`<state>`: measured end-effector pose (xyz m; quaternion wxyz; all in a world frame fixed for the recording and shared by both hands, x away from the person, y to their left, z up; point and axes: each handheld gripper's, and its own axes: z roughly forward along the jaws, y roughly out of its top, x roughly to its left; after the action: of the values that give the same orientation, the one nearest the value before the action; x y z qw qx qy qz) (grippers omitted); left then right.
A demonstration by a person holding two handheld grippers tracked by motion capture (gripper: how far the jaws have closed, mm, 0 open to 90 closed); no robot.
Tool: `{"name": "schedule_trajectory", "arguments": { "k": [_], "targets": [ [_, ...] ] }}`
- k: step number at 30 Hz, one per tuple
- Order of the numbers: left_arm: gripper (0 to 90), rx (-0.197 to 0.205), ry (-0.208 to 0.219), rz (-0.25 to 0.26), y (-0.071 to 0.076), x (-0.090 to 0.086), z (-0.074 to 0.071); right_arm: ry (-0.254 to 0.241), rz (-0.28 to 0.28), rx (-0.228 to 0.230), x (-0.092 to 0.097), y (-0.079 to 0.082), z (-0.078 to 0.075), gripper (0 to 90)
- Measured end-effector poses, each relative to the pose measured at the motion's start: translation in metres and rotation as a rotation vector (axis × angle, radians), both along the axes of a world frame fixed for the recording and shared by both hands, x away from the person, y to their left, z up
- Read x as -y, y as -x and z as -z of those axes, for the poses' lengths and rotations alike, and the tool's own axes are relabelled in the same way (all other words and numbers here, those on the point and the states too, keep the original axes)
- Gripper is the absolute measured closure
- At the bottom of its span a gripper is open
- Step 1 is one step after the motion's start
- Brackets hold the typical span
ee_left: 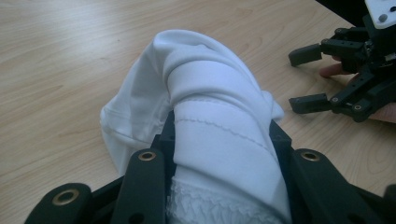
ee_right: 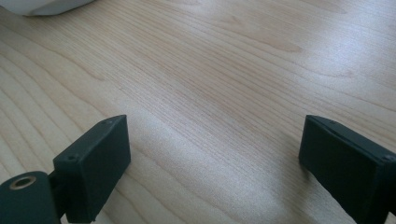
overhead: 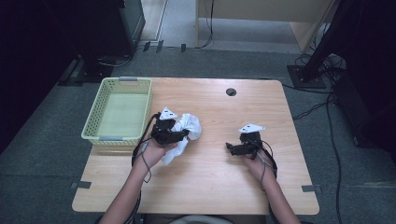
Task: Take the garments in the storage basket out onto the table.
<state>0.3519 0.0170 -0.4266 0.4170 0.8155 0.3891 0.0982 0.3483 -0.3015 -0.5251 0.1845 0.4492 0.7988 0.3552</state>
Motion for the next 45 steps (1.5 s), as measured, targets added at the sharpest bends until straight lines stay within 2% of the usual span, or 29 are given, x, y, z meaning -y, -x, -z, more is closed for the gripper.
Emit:
{"name": "schedule_trajectory", "arguments": {
  "k": [4, 7, 12, 17, 22, 24, 29, 31, 33, 37, 41, 45],
  "targets": [
    [63.4, -0.001, -0.002, 0.010, 0.002, 0.005, 0.007, 0.000, 0.000, 0.000, 0.000, 0.000, 0.000, 8.6],
    [61.3, 0.019, -0.021, 0.021, 0.003, 0.008, 0.012, 0.001, -0.001, 0.001, 0.000, 0.000, 0.000, 8.6],
    [60.8, -0.010, -0.014, 0.026, 0.001, 0.011, 0.021, 0.001, 0.000, 0.001, 0.000, 0.000, 0.000, 8.6],
    [51.9, -0.039, -0.029, 0.029, 0.000, 0.013, 0.030, 0.001, 0.001, 0.001, 0.000, 0.000, 0.000, 8.6],
    [47.4, -0.060, -0.041, 0.031, -0.002, 0.013, 0.036, 0.001, 0.000, 0.001, 0.000, 0.000, 0.000, 8.6],
    [41.1, -0.071, -0.046, 0.031, -0.003, 0.014, 0.038, 0.000, 0.001, 0.001, 0.000, 0.000, 0.000, 8.6],
    [36.4, -0.072, -0.060, 0.032, -0.003, 0.013, 0.040, 0.001, 0.001, 0.001, 0.000, 0.000, 0.000, 8.6],
    [30.6, -0.056, -0.062, 0.026, -0.004, 0.012, 0.040, 0.001, 0.001, 0.001, 0.000, 0.000, 0.000, 8.6],
    [29.1, -0.046, -0.065, 0.025, -0.004, 0.011, 0.039, 0.001, 0.001, 0.001, 0.000, 0.000, 0.000, 8.6],
    [28.4, -0.052, -0.041, 0.010, -0.005, 0.007, 0.034, 0.001, 0.000, 0.001, 0.000, 0.000, 0.000, 8.6],
    [22.4, -0.009, -0.048, 0.018, -0.003, 0.005, 0.029, 0.001, 0.001, 0.001, 0.000, 0.000, 0.000, 8.6],
    [21.7, 0.011, -0.055, 0.018, -0.002, 0.002, 0.025, 0.001, 0.000, 0.001, 0.000, 0.000, 0.000, 8.6]
  ]
}}
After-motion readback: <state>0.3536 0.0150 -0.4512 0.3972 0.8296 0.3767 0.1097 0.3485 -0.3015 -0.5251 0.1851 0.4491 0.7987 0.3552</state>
